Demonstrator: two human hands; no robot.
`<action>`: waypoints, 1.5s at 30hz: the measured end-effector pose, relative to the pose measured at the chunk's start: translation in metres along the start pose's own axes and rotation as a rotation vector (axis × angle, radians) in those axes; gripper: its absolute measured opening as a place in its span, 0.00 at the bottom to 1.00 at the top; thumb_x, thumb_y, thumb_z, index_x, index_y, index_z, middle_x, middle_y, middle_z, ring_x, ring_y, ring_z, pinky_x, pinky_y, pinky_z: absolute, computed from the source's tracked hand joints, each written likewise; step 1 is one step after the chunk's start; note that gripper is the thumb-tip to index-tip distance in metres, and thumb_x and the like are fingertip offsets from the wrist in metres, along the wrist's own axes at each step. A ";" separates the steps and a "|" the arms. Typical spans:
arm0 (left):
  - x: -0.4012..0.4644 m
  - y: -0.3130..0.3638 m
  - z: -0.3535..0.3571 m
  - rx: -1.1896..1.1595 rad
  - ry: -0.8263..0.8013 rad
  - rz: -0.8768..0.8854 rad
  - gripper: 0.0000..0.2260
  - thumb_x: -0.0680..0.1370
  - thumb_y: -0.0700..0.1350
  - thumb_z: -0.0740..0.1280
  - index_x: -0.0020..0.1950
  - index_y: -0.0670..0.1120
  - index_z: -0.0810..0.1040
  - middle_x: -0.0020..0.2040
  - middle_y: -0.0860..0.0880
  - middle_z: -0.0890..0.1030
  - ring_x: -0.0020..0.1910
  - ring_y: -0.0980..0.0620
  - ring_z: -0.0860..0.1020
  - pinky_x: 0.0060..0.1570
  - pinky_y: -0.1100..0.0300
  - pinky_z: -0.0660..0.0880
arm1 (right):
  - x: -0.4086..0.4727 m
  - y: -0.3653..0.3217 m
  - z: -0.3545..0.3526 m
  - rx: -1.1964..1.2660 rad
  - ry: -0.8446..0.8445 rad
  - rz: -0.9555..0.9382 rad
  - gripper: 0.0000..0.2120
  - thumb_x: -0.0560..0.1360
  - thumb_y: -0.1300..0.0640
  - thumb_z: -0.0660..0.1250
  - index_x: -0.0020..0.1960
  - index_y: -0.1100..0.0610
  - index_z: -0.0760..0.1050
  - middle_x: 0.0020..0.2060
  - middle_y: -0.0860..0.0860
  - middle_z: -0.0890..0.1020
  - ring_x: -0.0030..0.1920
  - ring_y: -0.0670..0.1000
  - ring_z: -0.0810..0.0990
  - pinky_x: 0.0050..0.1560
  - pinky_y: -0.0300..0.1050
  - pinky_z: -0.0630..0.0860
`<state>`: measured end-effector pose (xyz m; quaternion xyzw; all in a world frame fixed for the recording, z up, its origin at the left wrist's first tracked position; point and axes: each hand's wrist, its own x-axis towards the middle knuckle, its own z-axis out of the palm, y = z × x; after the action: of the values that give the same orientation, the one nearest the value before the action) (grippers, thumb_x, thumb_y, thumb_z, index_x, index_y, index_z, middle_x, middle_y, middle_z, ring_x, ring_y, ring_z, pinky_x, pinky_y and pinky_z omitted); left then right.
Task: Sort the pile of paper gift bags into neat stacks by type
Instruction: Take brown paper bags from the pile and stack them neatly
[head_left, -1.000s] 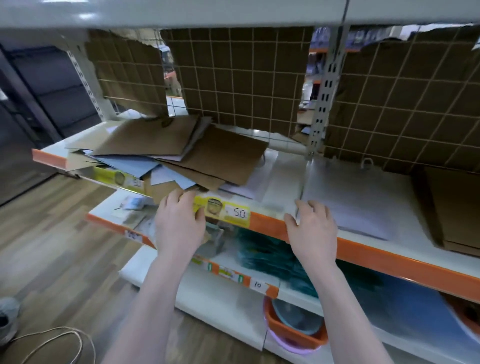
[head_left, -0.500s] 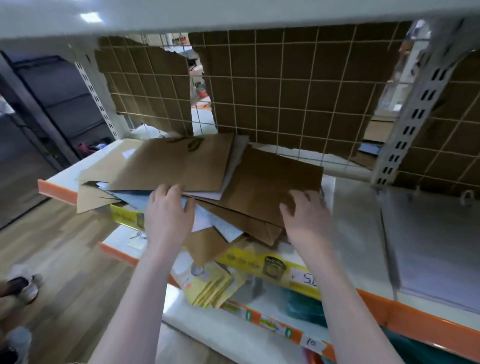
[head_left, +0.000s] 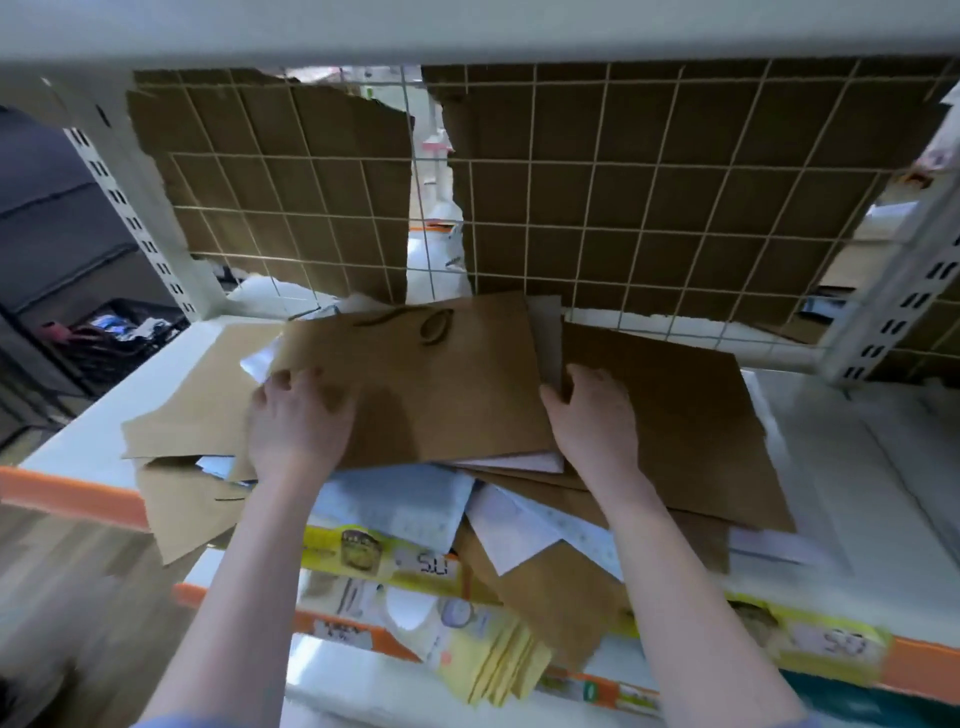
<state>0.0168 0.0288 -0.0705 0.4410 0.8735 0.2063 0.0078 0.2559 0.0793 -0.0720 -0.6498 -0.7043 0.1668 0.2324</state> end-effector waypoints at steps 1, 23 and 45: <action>0.009 -0.007 0.001 0.018 -0.014 -0.008 0.28 0.75 0.60 0.63 0.68 0.43 0.71 0.65 0.36 0.70 0.64 0.35 0.67 0.64 0.47 0.63 | 0.003 -0.006 0.004 -0.013 0.016 0.036 0.18 0.80 0.48 0.57 0.64 0.58 0.69 0.58 0.56 0.74 0.59 0.56 0.72 0.57 0.47 0.69; 0.065 -0.038 -0.001 -0.483 -0.059 -0.012 0.30 0.67 0.48 0.77 0.61 0.37 0.69 0.59 0.37 0.76 0.59 0.36 0.73 0.53 0.48 0.69 | 0.017 0.000 0.006 0.373 0.222 0.314 0.09 0.79 0.58 0.59 0.58 0.59 0.70 0.47 0.51 0.74 0.47 0.51 0.73 0.45 0.44 0.69; 0.027 -0.029 0.003 -0.908 -0.166 0.038 0.11 0.76 0.47 0.67 0.55 0.43 0.74 0.50 0.44 0.78 0.51 0.42 0.76 0.54 0.47 0.73 | -0.045 0.059 -0.034 0.302 0.379 0.416 0.16 0.77 0.64 0.58 0.65 0.59 0.69 0.62 0.58 0.75 0.60 0.60 0.73 0.49 0.44 0.66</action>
<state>-0.0217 0.0356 -0.0791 0.4237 0.6828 0.5322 0.2666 0.3257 0.0382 -0.0804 -0.7576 -0.4677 0.1896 0.4141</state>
